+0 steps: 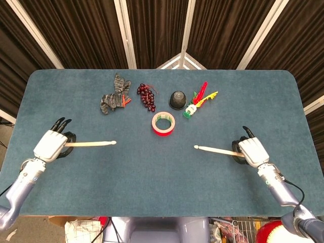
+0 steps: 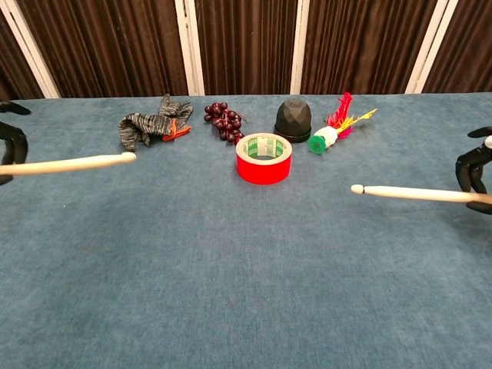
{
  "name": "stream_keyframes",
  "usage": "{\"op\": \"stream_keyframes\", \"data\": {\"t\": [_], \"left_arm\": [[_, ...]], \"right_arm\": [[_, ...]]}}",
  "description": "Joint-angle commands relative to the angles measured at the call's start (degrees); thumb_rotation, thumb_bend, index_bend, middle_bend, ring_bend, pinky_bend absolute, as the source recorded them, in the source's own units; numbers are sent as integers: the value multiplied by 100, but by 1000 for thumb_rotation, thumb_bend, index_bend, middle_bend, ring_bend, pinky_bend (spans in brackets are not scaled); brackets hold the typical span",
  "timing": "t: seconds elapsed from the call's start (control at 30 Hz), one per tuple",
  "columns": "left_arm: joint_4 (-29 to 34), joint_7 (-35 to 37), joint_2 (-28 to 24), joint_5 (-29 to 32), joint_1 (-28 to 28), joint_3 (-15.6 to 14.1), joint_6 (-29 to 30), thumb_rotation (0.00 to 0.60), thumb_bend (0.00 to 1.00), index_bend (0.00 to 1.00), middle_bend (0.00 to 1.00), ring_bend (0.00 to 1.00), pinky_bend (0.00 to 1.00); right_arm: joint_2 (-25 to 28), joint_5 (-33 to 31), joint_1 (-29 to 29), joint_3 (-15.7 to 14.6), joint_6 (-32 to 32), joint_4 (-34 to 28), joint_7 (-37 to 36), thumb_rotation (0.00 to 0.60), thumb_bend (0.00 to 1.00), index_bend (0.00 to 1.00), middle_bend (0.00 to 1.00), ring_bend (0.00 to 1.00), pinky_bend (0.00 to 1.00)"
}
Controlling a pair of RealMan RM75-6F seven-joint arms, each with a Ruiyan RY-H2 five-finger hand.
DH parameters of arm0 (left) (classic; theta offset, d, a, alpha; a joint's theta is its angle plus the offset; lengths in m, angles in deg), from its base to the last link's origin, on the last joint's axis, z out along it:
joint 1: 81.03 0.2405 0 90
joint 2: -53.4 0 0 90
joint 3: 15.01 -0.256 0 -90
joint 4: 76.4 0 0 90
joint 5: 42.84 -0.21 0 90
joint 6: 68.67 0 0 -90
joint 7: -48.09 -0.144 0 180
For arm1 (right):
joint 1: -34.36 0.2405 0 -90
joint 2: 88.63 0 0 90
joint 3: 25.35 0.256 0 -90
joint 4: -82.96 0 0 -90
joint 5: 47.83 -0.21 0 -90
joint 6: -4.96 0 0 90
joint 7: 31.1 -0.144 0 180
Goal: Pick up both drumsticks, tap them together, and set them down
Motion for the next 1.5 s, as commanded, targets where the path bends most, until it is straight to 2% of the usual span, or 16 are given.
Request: {"op": "stream_keyframes", "data": {"t": [0.03,0.2,0.43,0.63,1.03,1.3,1.5], "left_arm": [[29,-211,37,73,-61,2,-203,600,529,597,586,79,0],[127,-570,134,353,-72,100,-466,600,528,592,586,79,0],[-15,-897,574,770,-170,300,-856,600,528,588,585,79,0],[-257,-986,923,767,-343,395,-946,600,528,585,584,79,0],[-332,-1139,1079,522,-518,322,-906,600,528,577,565,78,0],[-286,-1350,1078,607,-518,240,-1118,600,514,514,542,65,0],[-191,-1544,1057,759,-514,277,-1230,600,506,402,463,30,0]], "right_arm": [[-146,49,-50,-32,-28,253,-198,600,477,807,633,433,36],[-240,85,-56,-47,-2,479,-348,600,478,808,632,433,36],[-295,107,-67,-45,19,673,-519,600,477,807,632,433,36],[-350,120,-85,-52,43,865,-623,600,478,807,632,433,36],[-412,362,-129,-180,-242,1248,-924,600,479,812,633,433,36],[-478,412,-138,-207,-277,1329,-1011,600,481,812,632,433,36],[-465,395,-132,-189,-248,1338,-1033,600,482,812,632,433,36]]}}
